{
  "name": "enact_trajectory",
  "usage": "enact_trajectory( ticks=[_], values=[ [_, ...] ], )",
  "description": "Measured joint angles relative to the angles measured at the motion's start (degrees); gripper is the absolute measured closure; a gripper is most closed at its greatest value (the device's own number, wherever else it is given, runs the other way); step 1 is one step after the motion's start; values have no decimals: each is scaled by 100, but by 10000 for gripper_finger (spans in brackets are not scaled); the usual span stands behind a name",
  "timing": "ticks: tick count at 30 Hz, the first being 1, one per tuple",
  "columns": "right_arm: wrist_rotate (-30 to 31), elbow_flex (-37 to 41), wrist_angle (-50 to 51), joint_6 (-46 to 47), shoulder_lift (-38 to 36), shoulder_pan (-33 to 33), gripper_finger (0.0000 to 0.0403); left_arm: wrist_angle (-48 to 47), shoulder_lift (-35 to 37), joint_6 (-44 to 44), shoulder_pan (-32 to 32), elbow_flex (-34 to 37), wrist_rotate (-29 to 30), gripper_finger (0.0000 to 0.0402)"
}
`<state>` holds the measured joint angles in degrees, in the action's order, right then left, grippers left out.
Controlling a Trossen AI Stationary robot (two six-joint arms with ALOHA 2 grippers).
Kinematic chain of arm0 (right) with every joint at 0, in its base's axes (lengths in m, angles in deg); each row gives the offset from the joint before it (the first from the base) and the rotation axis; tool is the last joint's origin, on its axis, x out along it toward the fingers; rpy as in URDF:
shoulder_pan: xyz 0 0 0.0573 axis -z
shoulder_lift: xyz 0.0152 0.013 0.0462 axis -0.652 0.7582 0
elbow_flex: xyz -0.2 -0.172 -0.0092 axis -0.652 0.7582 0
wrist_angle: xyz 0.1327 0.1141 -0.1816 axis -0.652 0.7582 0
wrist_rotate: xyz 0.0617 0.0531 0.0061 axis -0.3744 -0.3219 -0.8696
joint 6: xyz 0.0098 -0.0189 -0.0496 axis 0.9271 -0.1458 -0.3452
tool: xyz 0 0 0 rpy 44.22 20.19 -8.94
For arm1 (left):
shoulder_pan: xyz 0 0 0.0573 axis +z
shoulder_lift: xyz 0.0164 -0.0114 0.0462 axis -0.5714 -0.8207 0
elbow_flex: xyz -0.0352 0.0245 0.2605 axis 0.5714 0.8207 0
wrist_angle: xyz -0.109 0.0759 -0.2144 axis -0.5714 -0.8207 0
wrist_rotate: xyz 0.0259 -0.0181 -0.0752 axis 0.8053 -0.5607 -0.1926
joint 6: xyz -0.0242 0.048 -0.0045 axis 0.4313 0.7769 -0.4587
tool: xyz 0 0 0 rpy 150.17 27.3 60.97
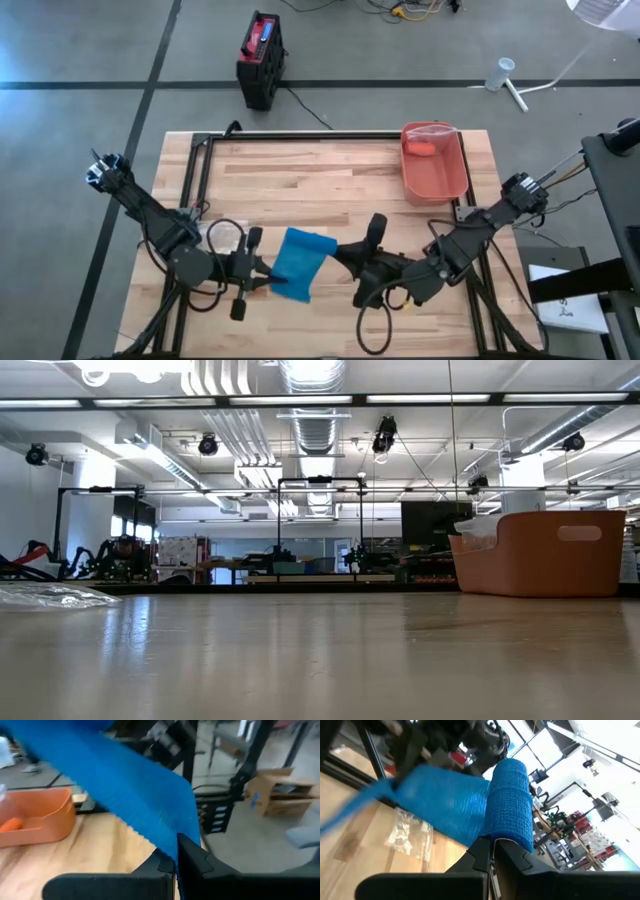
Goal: Roll bandage
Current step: Roll the blue bandage
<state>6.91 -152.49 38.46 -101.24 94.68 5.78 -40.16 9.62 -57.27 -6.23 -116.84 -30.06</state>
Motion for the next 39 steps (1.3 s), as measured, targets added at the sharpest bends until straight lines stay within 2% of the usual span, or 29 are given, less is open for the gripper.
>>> enact_trajectory(
  ticks=[14, 18, 23, 27, 33, 39],
  values=[
    [-70, 7, 864, 307, 160, 133, 394, 1279, 7, -242, 4, 4, -640, 401],
    [-263, 9, 1035, 634, 164, 140, 394, 1843, 13, -321, 4, 4, -897, 401],
    [-405, 25, 1083, 899, 164, 165, 394, 2331, 13, -361, 53, 7, -907, 402],
    [-793, 93, 1084, 1224, 162, 234, 394, 2440, 13, -479, 209, 7, -911, 398],
    [-1257, 310, 1088, 1761, 162, 327, 394, 2374, 47, -619, 651, 7, -916, 360],
    [-1788, 478, 1078, 2341, 166, 327, 394, 1966, 153, -872, 1153, 9, -931, 278]
  ],
)
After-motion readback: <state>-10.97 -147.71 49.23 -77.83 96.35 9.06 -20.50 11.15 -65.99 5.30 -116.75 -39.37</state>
